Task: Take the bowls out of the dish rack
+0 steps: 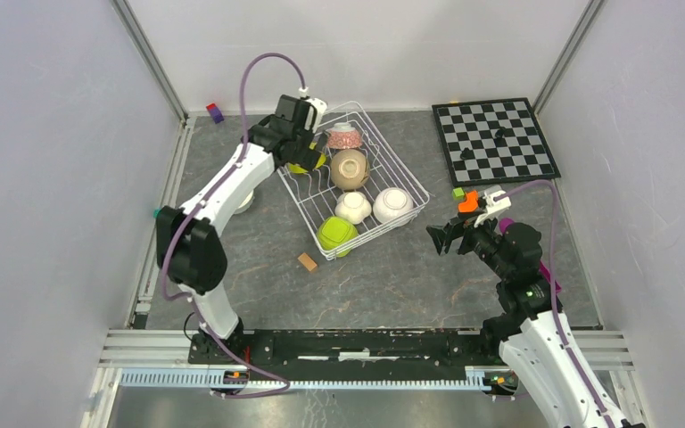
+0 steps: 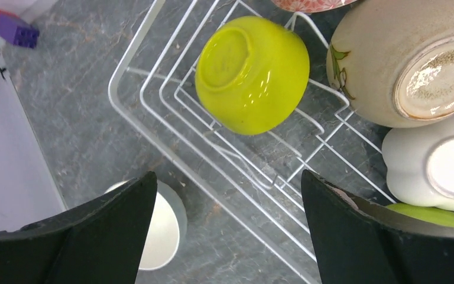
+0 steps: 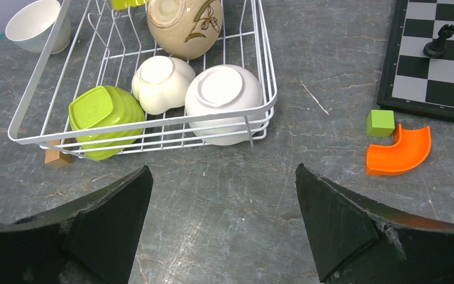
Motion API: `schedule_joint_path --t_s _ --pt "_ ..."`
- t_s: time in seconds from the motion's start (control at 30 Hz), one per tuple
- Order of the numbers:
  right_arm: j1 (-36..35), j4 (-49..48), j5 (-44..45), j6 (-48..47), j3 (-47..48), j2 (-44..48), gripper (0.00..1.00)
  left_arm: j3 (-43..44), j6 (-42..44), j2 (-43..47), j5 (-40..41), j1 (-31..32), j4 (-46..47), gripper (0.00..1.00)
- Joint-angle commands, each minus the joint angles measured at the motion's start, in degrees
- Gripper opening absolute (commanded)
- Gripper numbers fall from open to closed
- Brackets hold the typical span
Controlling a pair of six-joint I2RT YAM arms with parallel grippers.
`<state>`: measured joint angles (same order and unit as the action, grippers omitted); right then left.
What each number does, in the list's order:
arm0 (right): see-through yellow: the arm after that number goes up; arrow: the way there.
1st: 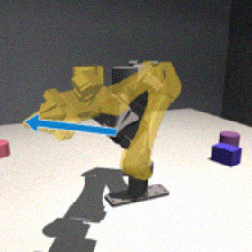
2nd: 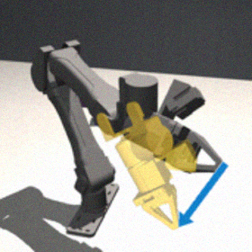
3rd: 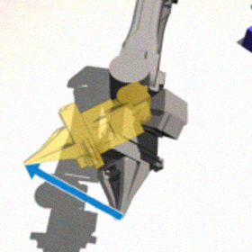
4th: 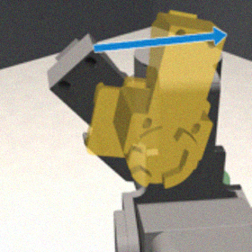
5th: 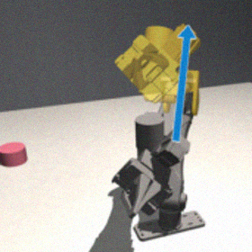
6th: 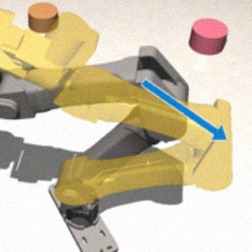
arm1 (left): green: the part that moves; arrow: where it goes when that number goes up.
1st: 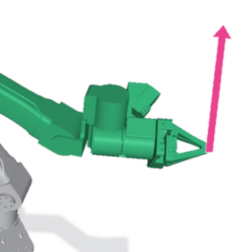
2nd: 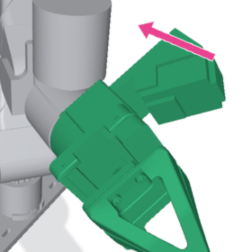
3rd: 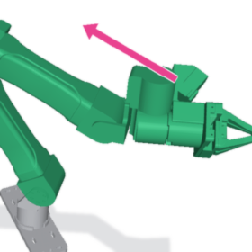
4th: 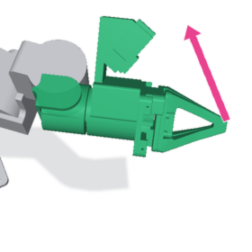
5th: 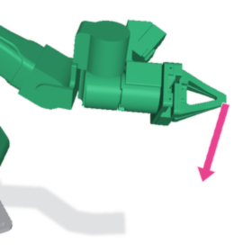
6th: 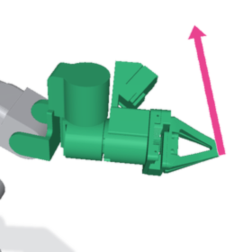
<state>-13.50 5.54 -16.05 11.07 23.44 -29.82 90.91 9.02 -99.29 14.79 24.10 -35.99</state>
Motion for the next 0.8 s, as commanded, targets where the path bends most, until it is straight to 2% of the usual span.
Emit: schedule_joint_path --t_s 0.0,0.13,0.23,0.77 --pt "-0.08 -1.14 -0.98 -0.44 3.14 -0.90 0.98 9.72 10.06 -7.06 1.61 1.52 -8.49 0.98" --pt "-0.09 -0.86 -0.06 -0.44 3.65 -1.54 0.98 17.72 11.86 -13.99 -0.22 1.50 -13.80 1.00" --pt "-0.10 -0.76 -0.14 -0.49 3.91 -1.64 0.98 22.53 12.55 -17.98 1.28 1.54 -16.79 1.00" --pt "-0.07 -1.73 -1.44 -0.49 4.07 -3.58 0.97 27.13 13.93 -26.33 7.08 1.57 -17.83 1.00"
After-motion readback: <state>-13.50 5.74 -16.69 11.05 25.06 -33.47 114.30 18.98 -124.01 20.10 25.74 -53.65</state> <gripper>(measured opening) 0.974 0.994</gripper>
